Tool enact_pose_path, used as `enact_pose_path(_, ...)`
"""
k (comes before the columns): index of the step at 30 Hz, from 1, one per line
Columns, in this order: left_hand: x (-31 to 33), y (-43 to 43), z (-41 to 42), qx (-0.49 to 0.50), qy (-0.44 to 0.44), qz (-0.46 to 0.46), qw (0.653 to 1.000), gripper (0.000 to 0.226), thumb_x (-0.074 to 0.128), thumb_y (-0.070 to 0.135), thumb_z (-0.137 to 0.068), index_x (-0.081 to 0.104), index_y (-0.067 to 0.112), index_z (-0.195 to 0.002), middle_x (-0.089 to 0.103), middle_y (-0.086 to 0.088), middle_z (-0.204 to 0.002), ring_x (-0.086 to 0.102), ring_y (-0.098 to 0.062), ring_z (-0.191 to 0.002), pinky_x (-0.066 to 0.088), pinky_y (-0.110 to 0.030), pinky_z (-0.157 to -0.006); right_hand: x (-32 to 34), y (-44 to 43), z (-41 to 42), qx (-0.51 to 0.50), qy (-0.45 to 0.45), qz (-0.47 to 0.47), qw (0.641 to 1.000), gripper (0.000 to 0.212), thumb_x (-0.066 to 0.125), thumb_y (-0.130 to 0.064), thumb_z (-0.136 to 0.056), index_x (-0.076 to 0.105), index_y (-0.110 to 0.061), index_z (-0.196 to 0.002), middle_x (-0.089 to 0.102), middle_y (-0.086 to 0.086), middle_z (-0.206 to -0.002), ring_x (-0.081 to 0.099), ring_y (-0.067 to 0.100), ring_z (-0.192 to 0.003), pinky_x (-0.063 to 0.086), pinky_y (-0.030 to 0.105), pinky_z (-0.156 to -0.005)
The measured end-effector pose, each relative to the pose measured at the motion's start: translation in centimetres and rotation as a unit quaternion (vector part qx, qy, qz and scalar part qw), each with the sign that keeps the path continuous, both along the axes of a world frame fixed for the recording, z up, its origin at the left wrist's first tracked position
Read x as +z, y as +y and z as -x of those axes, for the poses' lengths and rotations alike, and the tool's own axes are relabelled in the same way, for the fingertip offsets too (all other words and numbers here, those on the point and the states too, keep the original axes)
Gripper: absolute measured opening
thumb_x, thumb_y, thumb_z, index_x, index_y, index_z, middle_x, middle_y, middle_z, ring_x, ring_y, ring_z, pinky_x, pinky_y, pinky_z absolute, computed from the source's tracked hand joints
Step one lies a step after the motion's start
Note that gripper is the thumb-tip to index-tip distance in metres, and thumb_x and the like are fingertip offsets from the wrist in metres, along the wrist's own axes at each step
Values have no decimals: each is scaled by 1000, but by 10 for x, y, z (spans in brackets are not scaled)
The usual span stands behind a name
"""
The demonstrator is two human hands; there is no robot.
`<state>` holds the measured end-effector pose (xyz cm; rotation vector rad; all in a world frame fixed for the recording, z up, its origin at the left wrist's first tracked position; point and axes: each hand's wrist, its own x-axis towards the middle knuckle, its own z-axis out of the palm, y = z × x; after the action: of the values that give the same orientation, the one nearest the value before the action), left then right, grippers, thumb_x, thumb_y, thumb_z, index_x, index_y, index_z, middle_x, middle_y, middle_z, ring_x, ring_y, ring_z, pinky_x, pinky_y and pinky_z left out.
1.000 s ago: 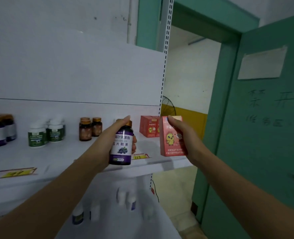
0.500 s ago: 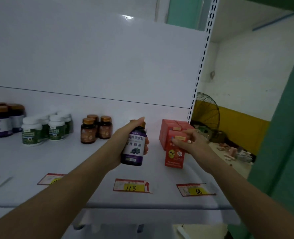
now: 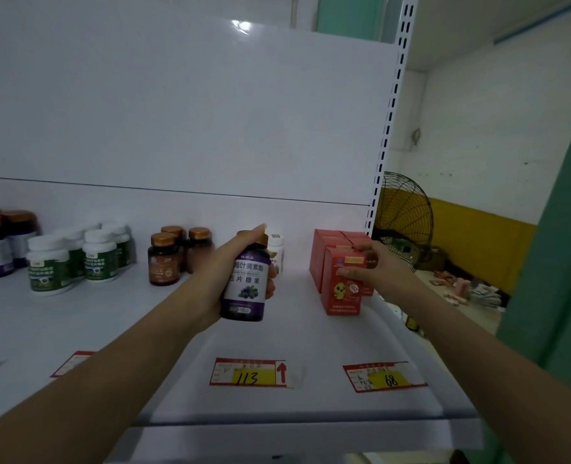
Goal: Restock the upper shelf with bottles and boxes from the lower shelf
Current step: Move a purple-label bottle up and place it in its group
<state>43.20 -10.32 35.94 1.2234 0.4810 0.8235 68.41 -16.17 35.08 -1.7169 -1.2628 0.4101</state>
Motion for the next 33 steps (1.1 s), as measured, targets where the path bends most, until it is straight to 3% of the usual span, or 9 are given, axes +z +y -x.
enact_pose_path(3,-1,-1,3,9,-4,1,1000,30,61,44,-83,61,14,-81,68,-8,-66,63,-20,-53,56,-29,-59,-1,0,0,-7,-21,-7,1000,52,75,-23,-78,47,-17,-122,55,-1,-110,58,13,-90,48,17,-59)
enact_pose_path(10,-2,-5,13,17,-16,22,999,28,62,41,-82,61,13,-81,66,-10,-65,62,-21,-53,55,-30,-60,-3,1,4,-21,-51,-22,998,47,72,-21,-82,47,-18,-121,54,-4,-110,58,14,-91,47,17,-58)
enact_pose_path(15,-5,-5,19,36,-15,21,999,28,62,40,-82,63,13,-78,68,-8,-64,63,-20,-52,56,-31,-62,-14,0,7,-11,-86,-7,996,65,76,-7,-76,39,-19,-128,52,-3,-116,56,13,-98,53,28,-80)
enact_pose_path(21,-5,0,24,27,-20,22,999,28,63,41,-82,62,13,-82,67,-9,-67,62,-21,-54,55,-31,-63,-16,1,6,-19,-96,-2,995,70,75,-6,-75,37,-19,-132,56,6,-129,59,20,-109,53,39,-91)
enact_pose_path(23,-6,0,25,26,-15,22,999,29,63,42,-82,61,13,-84,67,-9,-67,63,-21,-55,55,-31,-64,-14,1,6,-22,-105,4,994,74,77,-5,-73,37,-19,-133,56,5,-129,59,19,-107,55,39,-88)
enact_pose_path(25,-7,2,26,26,-11,21,999,29,63,41,-82,61,13,-84,67,-9,-67,63,-20,-54,55,-31,-64,-9,1,7,-11,-112,11,994,81,80,-4,-69,36,-19,-136,54,4,-129,58,16,-103,55,29,-77)
enact_pose_path(27,-6,3,28,26,-7,18,999,29,63,42,-81,61,13,-85,67,-9,-69,63,-20,-55,56,-31,-64,1,1,12,-10,-143,13,990,88,84,-11,-65,35,-22,-137,50,6,-130,57,18,-104,53,25,-72)
enact_pose_path(30,-4,5,34,33,-6,21,999,35,68,44,-76,62,12,-89,67,-11,-75,64,-22,-58,56,-33,-66,18,4,26,-33,-232,12,972,80,79,-36,-68,36,-33,-135,46,9,-131,48,30,-119,50,47,-93)
enact_pose_path(33,0,7,43,44,-6,20,999,40,70,44,-74,59,13,-97,67,-12,-79,63,-23,-61,57,-33,-66,37,8,53,-29,-334,31,942,59,65,-44,-82,42,-28,-135,43,8,-139,38,30,-129,38,47,-105)
